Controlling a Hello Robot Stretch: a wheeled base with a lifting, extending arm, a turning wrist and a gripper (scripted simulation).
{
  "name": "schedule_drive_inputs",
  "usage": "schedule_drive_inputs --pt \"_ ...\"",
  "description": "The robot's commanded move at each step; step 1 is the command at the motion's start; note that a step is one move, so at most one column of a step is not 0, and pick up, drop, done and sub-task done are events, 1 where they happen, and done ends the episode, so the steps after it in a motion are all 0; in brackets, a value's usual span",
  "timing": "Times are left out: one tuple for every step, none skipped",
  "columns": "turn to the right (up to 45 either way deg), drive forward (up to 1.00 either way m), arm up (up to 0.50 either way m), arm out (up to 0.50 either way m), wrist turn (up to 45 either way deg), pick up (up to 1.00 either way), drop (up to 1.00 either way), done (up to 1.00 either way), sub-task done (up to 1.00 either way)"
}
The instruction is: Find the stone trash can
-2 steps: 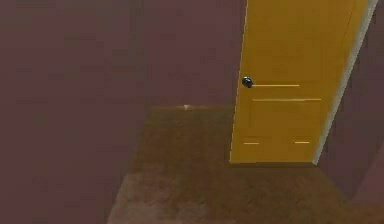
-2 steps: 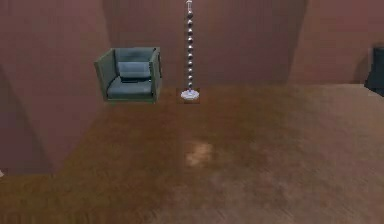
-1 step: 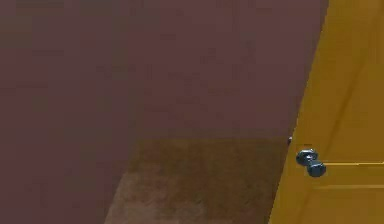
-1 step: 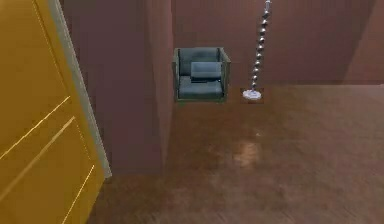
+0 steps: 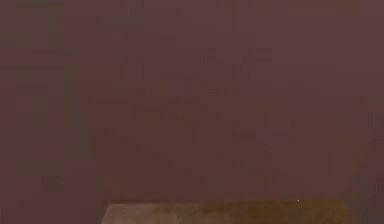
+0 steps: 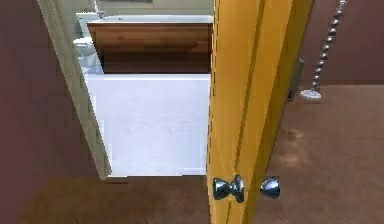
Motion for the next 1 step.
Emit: schedule_drive_inputs --pt "45.0 0.00 0.00 0.00 0.0 0.00 0.00 0.00 0.00"
